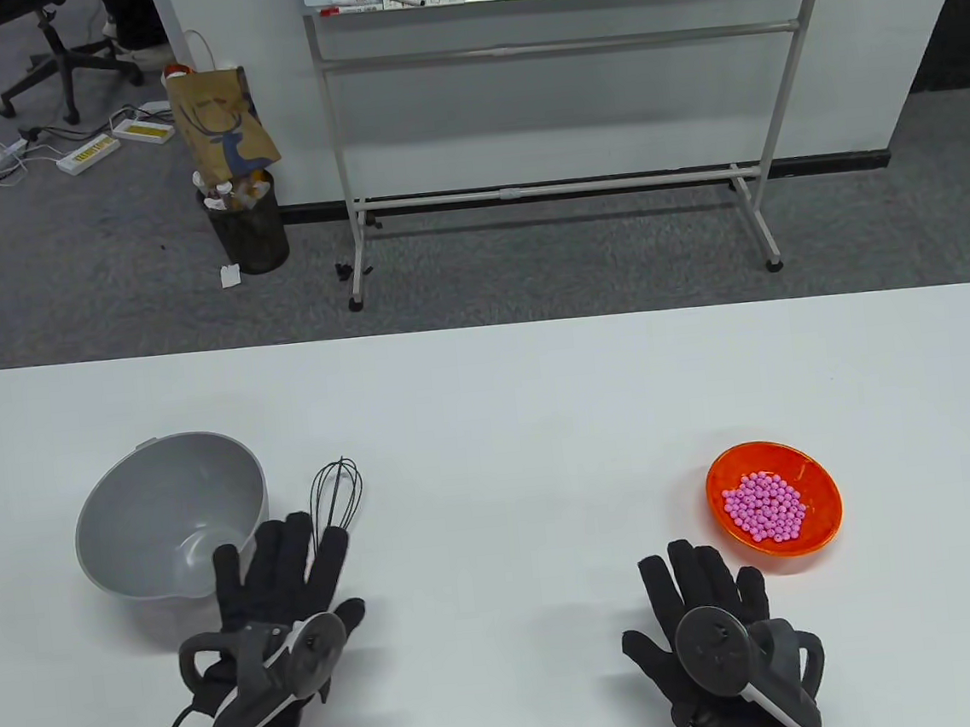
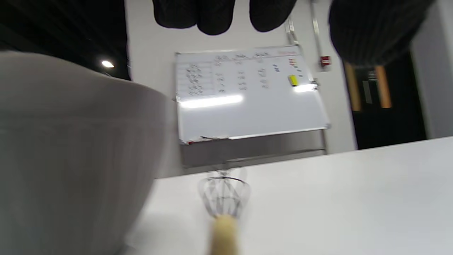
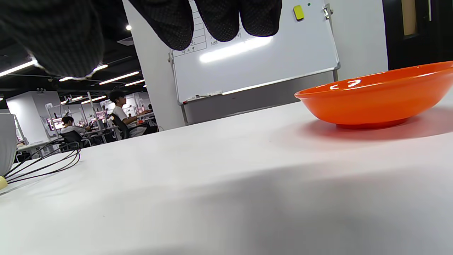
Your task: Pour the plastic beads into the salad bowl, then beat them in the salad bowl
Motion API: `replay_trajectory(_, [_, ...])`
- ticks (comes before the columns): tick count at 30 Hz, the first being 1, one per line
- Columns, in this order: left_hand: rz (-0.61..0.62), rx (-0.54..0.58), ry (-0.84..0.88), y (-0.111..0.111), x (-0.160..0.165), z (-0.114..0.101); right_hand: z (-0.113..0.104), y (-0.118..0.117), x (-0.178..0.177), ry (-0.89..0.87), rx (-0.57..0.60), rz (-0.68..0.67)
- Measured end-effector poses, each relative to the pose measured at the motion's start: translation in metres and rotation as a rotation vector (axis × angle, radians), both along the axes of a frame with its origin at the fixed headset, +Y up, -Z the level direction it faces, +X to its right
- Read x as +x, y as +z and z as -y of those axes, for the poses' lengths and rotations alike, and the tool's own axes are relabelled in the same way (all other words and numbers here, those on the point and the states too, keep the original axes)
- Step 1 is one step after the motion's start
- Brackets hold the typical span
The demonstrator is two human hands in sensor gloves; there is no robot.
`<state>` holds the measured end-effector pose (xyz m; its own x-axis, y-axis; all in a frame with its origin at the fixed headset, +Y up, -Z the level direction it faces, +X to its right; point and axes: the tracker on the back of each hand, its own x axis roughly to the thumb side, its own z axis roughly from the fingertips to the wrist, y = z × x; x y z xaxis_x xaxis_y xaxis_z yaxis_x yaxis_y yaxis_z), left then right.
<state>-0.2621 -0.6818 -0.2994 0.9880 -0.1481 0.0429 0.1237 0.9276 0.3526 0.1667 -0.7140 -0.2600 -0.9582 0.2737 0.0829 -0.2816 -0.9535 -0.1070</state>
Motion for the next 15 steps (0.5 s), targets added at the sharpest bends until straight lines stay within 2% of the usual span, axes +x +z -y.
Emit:
replay_trajectory(3, [-0.119,-0.014,0.040,-0.008,-0.028,0.002,0.001,0.000,0.000,0.000,-0.006,0.003])
replay_trajectory(6, [-0.291,-0.125,0.052,-0.022,-0.050,0.016,0.003,-0.002,0.000,0.002,-0.017,0.008])
replay_trajectory(7, [-0.302,-0.171,0.058,-0.027,-0.055,0.024,0.003,-0.002,0.000,0.003,-0.019,0.009])
replay_trajectory(8, [-0.320,-0.139,0.025,-0.026,-0.056,0.025,0.003,-0.002,0.000,0.004,-0.020,0.011])
replay_trajectory(9, [-0.299,-0.041,-0.015,-0.026,-0.055,0.024,0.003,-0.002,0.001,0.004,-0.020,0.013])
replay_trajectory(11, [-0.312,-0.077,-0.006,-0.029,-0.054,0.023,0.002,-0.001,0.002,-0.005,-0.016,0.021])
replay_trajectory(15, [-0.303,-0.071,0.029,-0.029,-0.057,0.023,0.001,-0.001,0.007,-0.031,-0.012,0.031])
